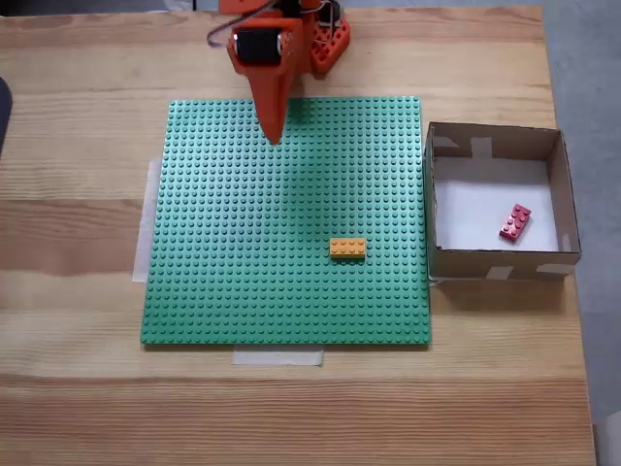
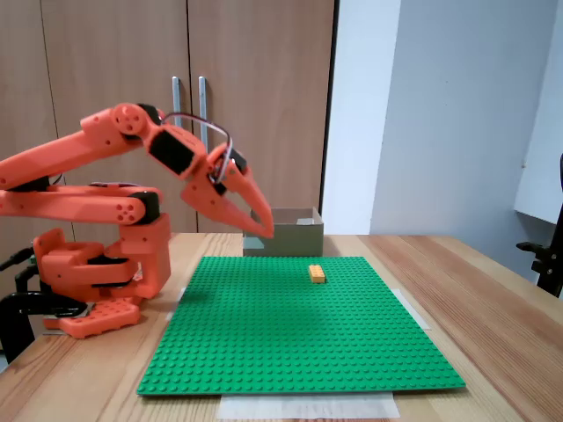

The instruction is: Pick the red lego block and put it in the box.

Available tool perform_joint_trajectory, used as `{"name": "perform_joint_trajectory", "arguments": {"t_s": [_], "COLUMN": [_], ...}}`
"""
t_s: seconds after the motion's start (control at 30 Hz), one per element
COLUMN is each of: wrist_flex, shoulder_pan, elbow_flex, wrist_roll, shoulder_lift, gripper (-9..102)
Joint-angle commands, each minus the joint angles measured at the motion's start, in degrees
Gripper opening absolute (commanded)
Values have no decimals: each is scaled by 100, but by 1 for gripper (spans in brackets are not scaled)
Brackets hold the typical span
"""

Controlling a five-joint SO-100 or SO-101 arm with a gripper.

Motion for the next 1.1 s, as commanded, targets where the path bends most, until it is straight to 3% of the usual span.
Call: {"name": "perform_joint_trajectory", "arguments": {"t_s": [0.0, 0.73, 1.07], "wrist_flex": [-316, -1529, -1327], "shoulder_pan": [70, 176, 176], "elbow_flex": [404, 2338, 2382], "wrist_roll": [-97, -448, -536], "shoulder_lift": [396, 809, 817], "gripper": [-1, -1, -1]}}
